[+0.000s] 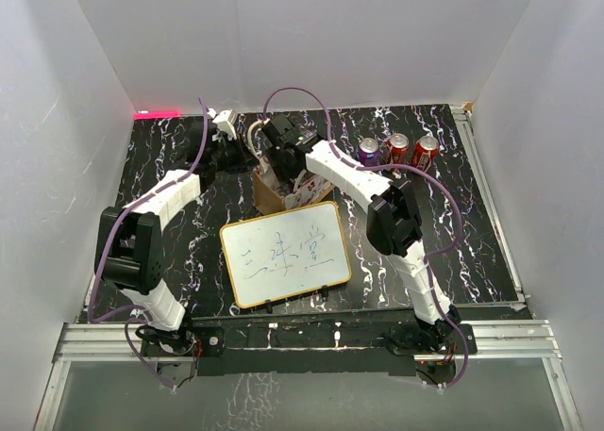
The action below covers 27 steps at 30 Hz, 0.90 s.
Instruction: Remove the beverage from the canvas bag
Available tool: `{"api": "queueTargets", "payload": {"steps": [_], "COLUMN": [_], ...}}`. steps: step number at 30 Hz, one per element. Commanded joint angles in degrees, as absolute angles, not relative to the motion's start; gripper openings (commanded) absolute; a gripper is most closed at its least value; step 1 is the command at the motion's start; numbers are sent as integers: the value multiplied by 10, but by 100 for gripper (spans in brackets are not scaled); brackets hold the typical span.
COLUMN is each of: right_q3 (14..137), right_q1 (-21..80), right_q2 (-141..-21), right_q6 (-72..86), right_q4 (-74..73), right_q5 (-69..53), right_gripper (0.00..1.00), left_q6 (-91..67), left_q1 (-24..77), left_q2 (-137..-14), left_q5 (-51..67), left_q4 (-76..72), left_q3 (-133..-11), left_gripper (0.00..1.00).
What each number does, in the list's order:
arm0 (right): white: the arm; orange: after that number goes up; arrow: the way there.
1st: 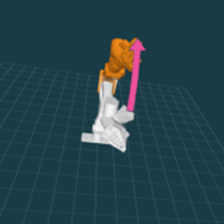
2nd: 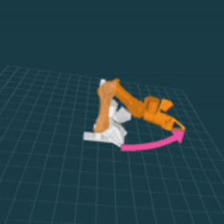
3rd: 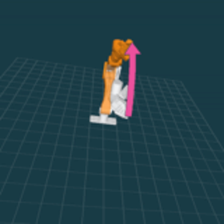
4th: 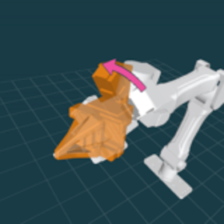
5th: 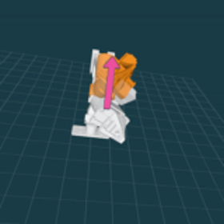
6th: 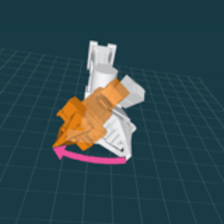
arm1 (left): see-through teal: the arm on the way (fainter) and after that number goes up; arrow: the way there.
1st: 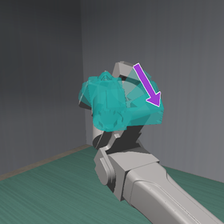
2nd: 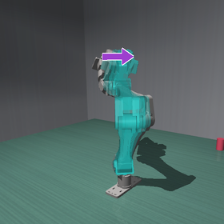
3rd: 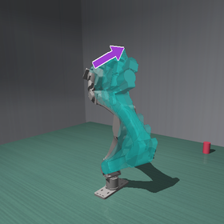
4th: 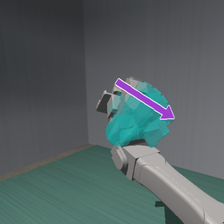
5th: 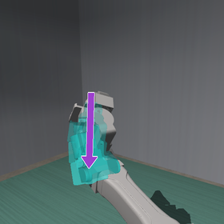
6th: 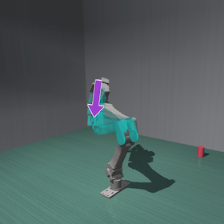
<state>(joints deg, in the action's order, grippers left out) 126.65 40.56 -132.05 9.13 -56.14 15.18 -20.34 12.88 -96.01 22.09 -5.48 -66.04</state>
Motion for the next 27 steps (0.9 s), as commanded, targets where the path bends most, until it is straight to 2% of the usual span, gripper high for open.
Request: {"api": "queueTargets", "payload": {"steps": [1, 5, 12, 18, 21, 27], "right_q3": [1300, 1300, 1258, 1245, 1241, 1244], "right_q1": [409, 409, 407, 406, 405, 404], "right_q2": [-1319, -1304, -1282, -1307, -1315, -1320], "right_q6": [89, 93, 79, 82, 84, 84], "right_q4": [-519, -487, -428, -432, -435, -442], "right_q5": [180, 193, 223, 211, 196, 178], "right_gripper": [30, 26, 26, 27, 35, 67], "left_q6": [-193, -193, -193, -192, -193, -194], "left_q1": [135, 135, 135, 135, 135, 135], "left_q2": [-965, -966, -966, -966, -966, -967], "left_q5": [231, 232, 232, 232, 233, 235], "left_q4": [-11, -10, -9, -8, -8, -8], "left_q3": [-667, -667, -669, -669, -670, -670], "left_gripper": [0, 0, 0, 0, 0, 0]}}
